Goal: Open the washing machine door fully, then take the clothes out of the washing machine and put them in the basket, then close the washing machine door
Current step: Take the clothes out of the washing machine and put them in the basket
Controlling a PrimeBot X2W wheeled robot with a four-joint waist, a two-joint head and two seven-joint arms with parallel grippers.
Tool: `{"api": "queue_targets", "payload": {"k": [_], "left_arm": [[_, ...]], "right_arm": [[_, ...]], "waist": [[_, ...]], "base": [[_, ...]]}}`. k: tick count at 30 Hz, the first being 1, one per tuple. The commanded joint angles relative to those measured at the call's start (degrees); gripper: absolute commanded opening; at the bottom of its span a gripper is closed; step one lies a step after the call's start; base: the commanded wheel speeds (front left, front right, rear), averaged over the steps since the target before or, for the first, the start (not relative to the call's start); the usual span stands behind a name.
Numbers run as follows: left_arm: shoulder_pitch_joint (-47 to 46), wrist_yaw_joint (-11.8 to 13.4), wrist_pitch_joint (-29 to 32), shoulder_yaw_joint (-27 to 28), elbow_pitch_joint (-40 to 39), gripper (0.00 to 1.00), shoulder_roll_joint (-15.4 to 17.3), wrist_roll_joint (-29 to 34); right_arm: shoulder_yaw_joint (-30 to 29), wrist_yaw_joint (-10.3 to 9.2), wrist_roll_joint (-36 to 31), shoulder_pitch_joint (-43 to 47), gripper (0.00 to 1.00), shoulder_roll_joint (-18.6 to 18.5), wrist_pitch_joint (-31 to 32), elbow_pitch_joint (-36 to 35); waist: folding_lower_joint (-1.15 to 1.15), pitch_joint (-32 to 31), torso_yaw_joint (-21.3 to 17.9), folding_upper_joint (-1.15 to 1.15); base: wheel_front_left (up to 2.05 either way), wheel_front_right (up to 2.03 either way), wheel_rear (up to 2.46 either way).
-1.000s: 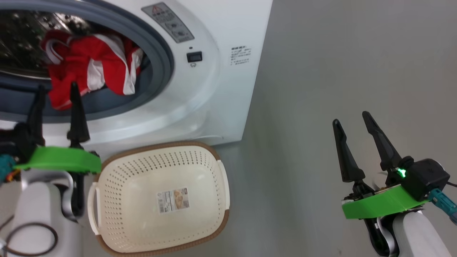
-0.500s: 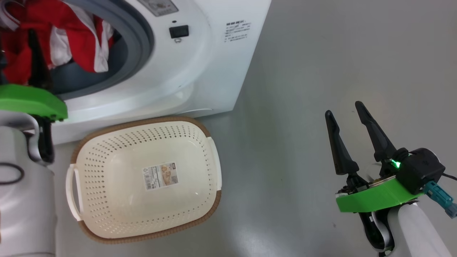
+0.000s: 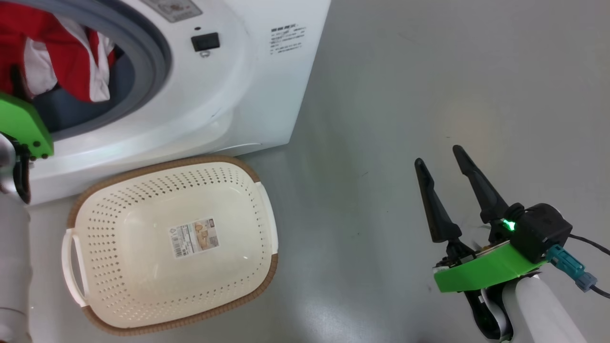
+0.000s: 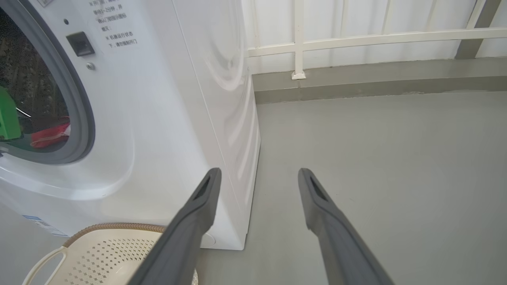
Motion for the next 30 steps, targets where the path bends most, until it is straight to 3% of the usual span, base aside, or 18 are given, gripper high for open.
{"api": "queue_targets", "payload": {"k": [1, 10, 11, 12, 13, 20, 30], "left_arm": [[-0.7, 0.6, 0.3, 0.5, -0.9, 1.00, 3.3, 0.6], [-2.3, 2.5, 6.1, -1.9, 3.7, 1.00, 6.4, 2.5], [-2.4, 2.2, 6.3, -2.0, 4.0, 0.84, 6.4, 2.4], [-2.5, 2.0, 6.2, -2.1, 4.2, 0.26, 6.4, 2.3], [-2.5, 1.8, 6.0, -2.2, 4.2, 0.00, 6.4, 2.2], [-2.5, 2.4, -2.3, -0.1, 2.3, 0.00, 5.3, -0.9], [0.2, -1.2, -11.5, 5.1, 0.7, 0.00, 2.4, -8.4]], "right_arm": [[1.3, 0.26, 0.2, -0.2, 1.00, 0.1, -0.4, -1.1], [3.2, 0.26, 1.4, -0.5, 1.00, 0.1, -0.4, -0.8], [3.3, 0.26, 1.5, -0.4, 1.00, 0.1, -0.4, -0.8], [3.3, 0.26, 1.6, -0.4, 1.00, 0.1, -0.4, -0.7], [3.3, 0.26, 1.7, -0.5, 1.00, 0.1, -0.4, -0.6], [2.8, 0.26, 1.9, -1.2, 1.00, 0.2, -0.4, -0.5], [1.8, 0.26, 1.6, -1.1, 1.00, 0.2, -0.4, -0.2]], "waist": [[0.00, 0.0, -0.3, 0.00], [0.00, 0.5, -2.1, 0.00], [0.00, 0.6, -2.1, 0.00], [0.00, 0.8, -2.2, 0.00], [0.00, 0.9, -2.2, 0.00], [0.00, 0.9, -1.8, 0.00], [0.00, -1.6, 0.2, 0.00]], "base": [[0.00, 0.00, 0.00], [0.00, 0.00, 0.00], [0.00, 0.00, 0.00], [0.00, 0.00, 0.00], [0.00, 0.00, 0.00], [0.00, 0.00, 0.00], [0.00, 0.00, 0.00]]}}
